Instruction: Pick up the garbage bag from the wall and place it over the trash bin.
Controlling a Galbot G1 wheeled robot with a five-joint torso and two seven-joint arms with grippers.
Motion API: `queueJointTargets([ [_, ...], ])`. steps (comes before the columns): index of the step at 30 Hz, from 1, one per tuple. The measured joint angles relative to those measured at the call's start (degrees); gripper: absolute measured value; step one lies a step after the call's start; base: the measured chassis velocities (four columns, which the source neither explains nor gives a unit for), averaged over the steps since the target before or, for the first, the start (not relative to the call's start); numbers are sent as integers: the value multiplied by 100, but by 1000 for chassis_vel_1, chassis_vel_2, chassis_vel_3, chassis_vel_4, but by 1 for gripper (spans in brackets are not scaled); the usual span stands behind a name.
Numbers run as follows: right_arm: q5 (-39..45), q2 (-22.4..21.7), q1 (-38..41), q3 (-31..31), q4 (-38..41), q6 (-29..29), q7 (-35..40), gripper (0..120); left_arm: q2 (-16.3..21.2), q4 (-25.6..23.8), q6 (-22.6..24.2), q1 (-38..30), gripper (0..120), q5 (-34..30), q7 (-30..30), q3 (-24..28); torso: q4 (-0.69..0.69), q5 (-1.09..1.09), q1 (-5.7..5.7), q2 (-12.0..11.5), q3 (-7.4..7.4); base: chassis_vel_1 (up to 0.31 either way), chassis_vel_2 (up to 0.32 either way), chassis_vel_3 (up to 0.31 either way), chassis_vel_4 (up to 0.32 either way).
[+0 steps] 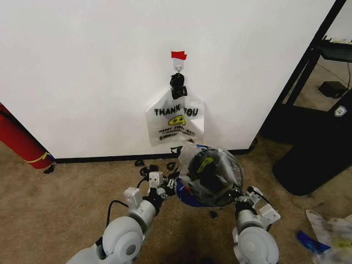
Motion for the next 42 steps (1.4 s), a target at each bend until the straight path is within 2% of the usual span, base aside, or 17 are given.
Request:
queueJointTargets([
  [5,214,-11,-61,5,99,-69,-7,0,-116,261,45,-46,0,-234,-60,-66,0,0,0,0,0,0,0,0,0],
  [13,515,-31,-110,43,208,-154,-43,0,-256,705,35,-217,0,-260,-32,-62,0,0,0,-1,0,0,0,0,0],
  [28,634,-30,-91,45,252,-193,-29,0,-430,894,-132,-89,0,-219,75,9,0,0,0,-1,0,0,0,0,0],
  [32,587,-14,-120,27,197,-193,-47,0,-377,729,-129,-90,18,-239,6,-113,-1,0,0,-1,0,0,0,0,0],
  [34,574,-10,-115,33,141,-188,-52,0,-202,571,-12,-73,27,-239,-17,-218,-1,0,0,-1,0,0,0,0,0],
  [36,574,-10,-108,36,122,-184,-52,0,-140,516,37,-56,30,-231,-20,-240,-1,0,0,-1,0,0,0,0,0],
  [39,580,-17,-52,58,43,-165,-52,0,179,301,184,113,44,20,-1,-329,0,0,0,-1,0,0,0,0,0],
  [40,580,-17,-52,58,43,-165,-52,0,179,301,184,113,44,20,-1,-329,0,0,0,-1,0,0,0,0,0],
  [41,582,-19,-31,57,26,-163,-52,0,274,251,188,212,49,168,27,-355,0,0,0,-1,0,0,0,0,0],
  [42,576,-24,-6,55,6,-162,-52,0,408,183,75,449,61,464,91,-437,2,-1,0,-1,0,0,0,0,0],
])
